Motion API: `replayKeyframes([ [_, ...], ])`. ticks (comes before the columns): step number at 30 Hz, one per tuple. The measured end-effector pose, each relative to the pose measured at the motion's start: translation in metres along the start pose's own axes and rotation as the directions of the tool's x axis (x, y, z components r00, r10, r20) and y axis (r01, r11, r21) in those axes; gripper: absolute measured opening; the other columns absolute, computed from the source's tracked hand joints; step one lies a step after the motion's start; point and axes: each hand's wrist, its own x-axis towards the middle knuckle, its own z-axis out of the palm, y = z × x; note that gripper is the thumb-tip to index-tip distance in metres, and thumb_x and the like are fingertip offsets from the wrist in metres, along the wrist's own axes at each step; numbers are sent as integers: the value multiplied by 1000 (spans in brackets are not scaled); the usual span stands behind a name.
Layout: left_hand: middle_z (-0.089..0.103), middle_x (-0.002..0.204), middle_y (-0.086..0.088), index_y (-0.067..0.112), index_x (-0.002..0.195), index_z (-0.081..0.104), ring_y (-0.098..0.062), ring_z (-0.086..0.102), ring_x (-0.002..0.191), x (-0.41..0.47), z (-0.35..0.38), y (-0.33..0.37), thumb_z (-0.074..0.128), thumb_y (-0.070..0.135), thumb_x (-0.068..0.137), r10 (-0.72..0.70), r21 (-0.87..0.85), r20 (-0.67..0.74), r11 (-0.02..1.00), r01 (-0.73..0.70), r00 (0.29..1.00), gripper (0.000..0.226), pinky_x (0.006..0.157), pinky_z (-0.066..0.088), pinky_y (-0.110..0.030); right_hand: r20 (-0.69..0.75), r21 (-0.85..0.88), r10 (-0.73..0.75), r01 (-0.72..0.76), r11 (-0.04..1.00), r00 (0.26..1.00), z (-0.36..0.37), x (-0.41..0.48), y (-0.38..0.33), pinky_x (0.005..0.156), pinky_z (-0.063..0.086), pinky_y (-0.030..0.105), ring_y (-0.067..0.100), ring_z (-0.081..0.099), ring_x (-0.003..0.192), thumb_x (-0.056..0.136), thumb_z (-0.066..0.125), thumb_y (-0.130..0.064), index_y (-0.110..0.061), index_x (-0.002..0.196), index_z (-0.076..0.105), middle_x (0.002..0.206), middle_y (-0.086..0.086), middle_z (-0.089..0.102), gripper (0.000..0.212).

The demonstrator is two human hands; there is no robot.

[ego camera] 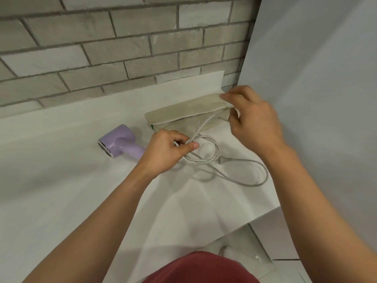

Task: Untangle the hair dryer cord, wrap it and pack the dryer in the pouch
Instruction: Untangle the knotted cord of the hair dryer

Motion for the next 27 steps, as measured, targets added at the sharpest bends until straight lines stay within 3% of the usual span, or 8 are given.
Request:
replayKeyframes([
  [4, 64, 68, 14, 32, 72, 75, -1, 52, 50, 0, -1, 1, 81, 38, 86, 31, 30, 3, 999, -31, 1000, 17, 55, 35, -20, 183, 116, -354, 337, 934, 917, 7, -3, -24, 76, 58, 45, 27, 64, 102, 92, 60, -15, -24, 130, 71, 129, -4, 69, 40],
  [7, 62, 63, 13, 37, 67, 70, -3, 49, 49, -2, -2, 1, 80, 36, 87, 60, 24, -15, 998, -60, 998, 23, 57, 36, -24, 330, 116, -394, 377, 919, 858, 16, -3, -30, 66, 50, 35, 24, 61, 97, 99, 61, -35, -29, 124, 74, 108, -6, 69, 29],
  [9, 64, 69, 10, 37, 68, 72, -4, 49, 50, -3, -3, -1, 83, 38, 84, 66, 15, -33, 998, -66, 997, 19, 58, 37, -24, 316, 95, -386, 376, 922, 866, 20, -1, -27, 55, 36, 26, 22, 63, 93, 100, 60, -38, -32, 112, 79, 95, -7, 66, 23],
  [11, 64, 71, 10, 33, 70, 76, -4, 49, 52, -4, -5, -1, 87, 39, 79, 64, 9, -43, 998, -64, 997, 15, 57, 36, -20, 253, 137, -386, 362, 922, 887, 22, -2, -26, 55, 37, 27, 15, 64, 86, 100, 58, -43, -33, 105, 80, 90, -9, 67, 24],
  [15, 66, 77, 6, 28, 74, 81, -2, 51, 59, -6, -4, -2, 91, 41, 72, 72, 9, -2, 997, -71, 997, 16, 60, 38, -18, 9, 537, -116, 94, 838, 993, 13, 1, -28, 77, 50, 20, 1, 66, 82, 98, 72, -32, -25, 103, 82, 95, -14, 76, 13],
  [18, 69, 78, 6, 31, 75, 82, -2, 50, 58, -11, 1, -4, 89, 41, 75, 68, -15, -13, 998, -68, 998, 13, 62, 38, -19, -70, 707, 131, -43, 706, 989, -1, 6, -28, 83, 52, 21, 3, 72, 92, 95, 77, -29, -35, 100, 79, 96, -21, 77, 8],
  [24, 59, 61, 20, 25, 72, 76, -2, 47, 46, -11, -1, -3, 79, 36, 89, 17, -41, -99, 999, -21, 995, 21, 54, 33, -15, -43, 687, 236, -142, 713, 971, -9, 0, -13, 67, 51, 31, 4, 59, 65, 96, 74, -34, -37, 97, 78, 83, -20, 76, 4],
  [27, 62, 69, 15, 22, 76, 75, -4, 49, 49, -11, -2, -3, 75, 38, 92, 23, -3, -106, 1000, -24, 994, 23, 60, 38, -22, -1, 602, 329, -262, 754, 944, -7, -5, 4, 64, 45, 21, 2, 57, 62, 98, 71, -33, -35, 93, 78, 79, -17, 75, 8],
])
